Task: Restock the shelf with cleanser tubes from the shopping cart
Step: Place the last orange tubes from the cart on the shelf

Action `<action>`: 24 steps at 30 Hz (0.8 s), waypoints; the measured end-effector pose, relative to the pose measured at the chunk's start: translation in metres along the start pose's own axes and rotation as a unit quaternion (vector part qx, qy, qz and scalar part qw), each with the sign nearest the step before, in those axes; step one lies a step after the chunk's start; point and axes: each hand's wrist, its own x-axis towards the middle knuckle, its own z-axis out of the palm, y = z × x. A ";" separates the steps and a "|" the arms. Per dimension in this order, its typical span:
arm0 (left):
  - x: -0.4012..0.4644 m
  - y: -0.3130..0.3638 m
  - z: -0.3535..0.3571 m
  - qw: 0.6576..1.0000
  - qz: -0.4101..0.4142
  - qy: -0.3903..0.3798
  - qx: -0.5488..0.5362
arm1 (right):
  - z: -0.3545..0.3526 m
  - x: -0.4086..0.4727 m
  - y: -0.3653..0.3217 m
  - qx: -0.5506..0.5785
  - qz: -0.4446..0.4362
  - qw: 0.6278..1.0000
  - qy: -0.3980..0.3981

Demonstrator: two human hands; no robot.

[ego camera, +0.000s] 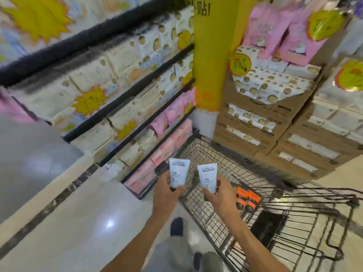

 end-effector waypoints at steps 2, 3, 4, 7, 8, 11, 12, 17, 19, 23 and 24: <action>-0.018 -0.005 -0.023 0.999 -0.007 0.049 -0.022 | 0.013 -0.006 -0.020 -0.007 -0.037 0.999 -0.037; -0.028 -0.007 -0.035 0.997 -0.010 0.074 -0.030 | 0.021 -0.010 -0.032 -0.009 -0.052 0.997 -0.054; -0.037 -0.009 -0.049 0.995 -0.012 0.097 -0.037 | 0.031 -0.011 -0.040 -0.016 -0.068 0.995 -0.071; -0.066 -0.027 -0.091 0.985 -0.029 0.165 -0.048 | 0.065 -0.025 -0.070 -0.036 -0.123 0.983 -0.128; -0.077 -0.036 -0.107 0.979 -0.037 0.191 -0.054 | 0.076 -0.036 -0.086 -0.038 -0.138 0.980 -0.140; -0.114 -0.066 -0.155 0.959 -0.067 0.264 -0.078 | 0.109 -0.083 -0.134 -0.068 -0.208 0.960 -0.177; -0.129 -0.076 -0.172 0.950 -0.079 0.290 -0.086 | 0.123 -0.099 -0.146 -0.074 -0.233 0.949 -0.197; -0.214 -0.125 -0.249 0.905 -0.118 0.394 -0.109 | 0.210 -0.177 -0.181 -0.074 -0.298 0.904 -0.297; -0.253 -0.147 -0.278 0.887 -0.132 0.428 -0.111 | 0.248 -0.215 -0.191 -0.072 -0.313 0.885 -0.337; -0.334 -0.195 -0.330 0.849 -0.166 0.491 -0.106 | 0.308 -0.311 -0.203 -0.081 -0.335 0.844 -0.411; -0.354 -0.209 -0.342 0.839 -0.171 0.505 -0.105 | 0.321 -0.339 -0.207 -0.079 -0.340 0.837 -0.421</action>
